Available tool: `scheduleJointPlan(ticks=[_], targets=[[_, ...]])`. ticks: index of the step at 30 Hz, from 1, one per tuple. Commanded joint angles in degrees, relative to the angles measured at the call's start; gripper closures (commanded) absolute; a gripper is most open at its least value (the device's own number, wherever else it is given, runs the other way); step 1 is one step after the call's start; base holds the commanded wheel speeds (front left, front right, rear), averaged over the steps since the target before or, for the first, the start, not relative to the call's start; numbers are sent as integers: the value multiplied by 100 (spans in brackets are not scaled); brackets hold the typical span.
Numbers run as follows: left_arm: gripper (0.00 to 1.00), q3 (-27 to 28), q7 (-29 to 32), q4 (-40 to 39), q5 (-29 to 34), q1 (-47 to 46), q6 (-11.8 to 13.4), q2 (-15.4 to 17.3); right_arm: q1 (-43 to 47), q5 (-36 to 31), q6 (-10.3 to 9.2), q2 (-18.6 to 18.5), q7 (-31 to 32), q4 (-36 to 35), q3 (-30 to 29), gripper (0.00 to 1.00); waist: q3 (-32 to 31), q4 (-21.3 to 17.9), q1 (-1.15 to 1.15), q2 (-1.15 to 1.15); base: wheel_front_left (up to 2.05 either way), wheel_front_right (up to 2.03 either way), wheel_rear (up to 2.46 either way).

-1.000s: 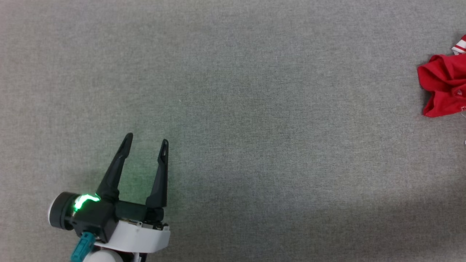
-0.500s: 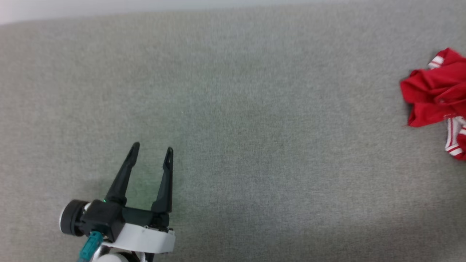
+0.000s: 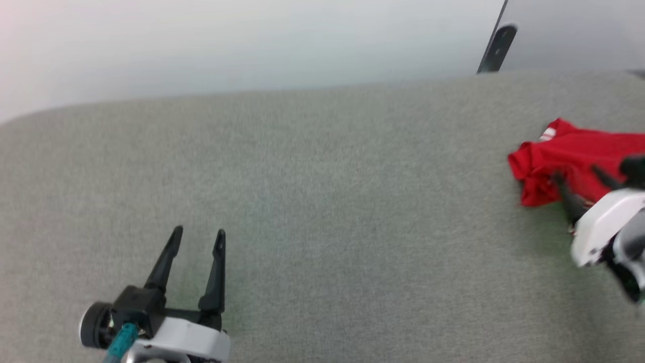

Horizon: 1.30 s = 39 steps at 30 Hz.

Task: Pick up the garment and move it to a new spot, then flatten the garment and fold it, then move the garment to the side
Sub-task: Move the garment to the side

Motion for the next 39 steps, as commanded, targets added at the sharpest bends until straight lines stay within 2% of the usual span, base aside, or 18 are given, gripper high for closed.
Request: scheduleJointPlan(ticks=[1, 11, 18, 28, 34, 39], targets=[[0, 16, -3, 49, -36, 94, -27, 12, 171, 71, -10, 65, -85, -70, -1, 0, -414, -168, 0, 0, 0, 0, 0], [0, 90, -3, 379, -71, 253, -9, 28, 1384, 209, -10, 521, -690, -763, -270, 0, -897, -355, 0, 0, 0, 0, 0], [0, 136, -3, 344, -92, 609, 58, 7, 2206, 71, -10, 715, -878, -1313, -978, 0, -1044, -387, 0, 0, 0, 0, 0], [0, 206, -3, -111, -99, 1482, 274, -67, 3430, -284, -10, 1227, -525, -2693, -1859, 0, -1133, -215, 0, 0, 0, 0, 0], [0, 193, 4, -368, -71, 1825, 331, -44, 3968, -483, -10, 1604, -226, -3472, -2094, 0, -1160, -71, 0, 0, 0, 0, 0], [0, 160, 21, -604, -17, 2000, 416, -43, 4257, -613, -10, 1773, -31, -3887, -2195, 0, -1153, -18, 0, 0, 0, 0, 0]])
